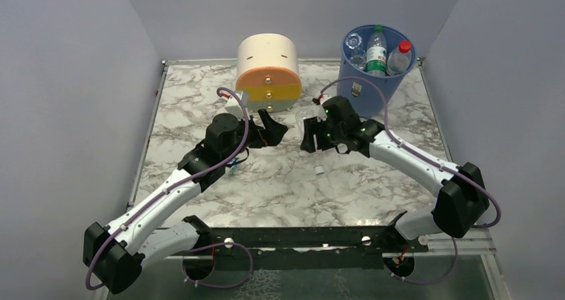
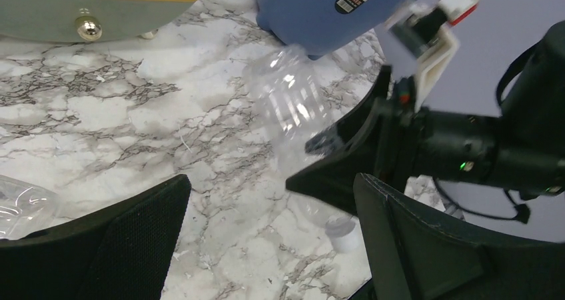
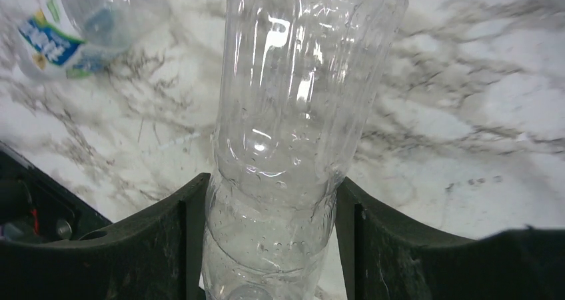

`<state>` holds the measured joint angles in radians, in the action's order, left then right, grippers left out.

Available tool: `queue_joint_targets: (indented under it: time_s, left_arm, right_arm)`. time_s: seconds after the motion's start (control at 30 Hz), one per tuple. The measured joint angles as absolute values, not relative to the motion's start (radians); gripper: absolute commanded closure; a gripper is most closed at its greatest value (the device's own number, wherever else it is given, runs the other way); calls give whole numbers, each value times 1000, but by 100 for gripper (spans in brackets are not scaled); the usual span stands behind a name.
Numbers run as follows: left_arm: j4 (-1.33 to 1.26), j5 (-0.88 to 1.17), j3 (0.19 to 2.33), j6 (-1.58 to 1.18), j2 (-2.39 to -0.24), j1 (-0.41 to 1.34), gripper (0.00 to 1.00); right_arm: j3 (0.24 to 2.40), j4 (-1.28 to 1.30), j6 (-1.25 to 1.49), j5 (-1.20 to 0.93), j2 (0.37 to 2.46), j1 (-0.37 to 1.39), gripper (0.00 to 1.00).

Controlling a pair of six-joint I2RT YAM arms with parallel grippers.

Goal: Put the plastic bottles in the bin
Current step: Pick up the plastic bottle at the center of the board, then place the plastic bottle in the trash bin.

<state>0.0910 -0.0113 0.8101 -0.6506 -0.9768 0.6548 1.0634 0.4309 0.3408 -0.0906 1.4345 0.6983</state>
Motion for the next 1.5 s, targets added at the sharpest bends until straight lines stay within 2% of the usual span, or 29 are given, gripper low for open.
queue_joint_targets:
  time_s: [0.43, 0.8, 1.27, 1.5]
  left_arm:
    - [73, 8, 804, -651, -987, 641, 1]
    - [61, 30, 766, -651, -1024, 641, 1]
    - [62, 30, 766, -651, -1020, 640, 1]
    - [74, 30, 766, -650, -1018, 640, 1]
  right_arm:
    - [1431, 469, 276, -103, 1439, 489, 54]
    - [1736, 431, 284, -141, 1627, 314, 55]
    - [2025, 320, 275, -178, 1821, 109, 54]
    - [2056, 284, 211, -178, 1851, 88, 54]
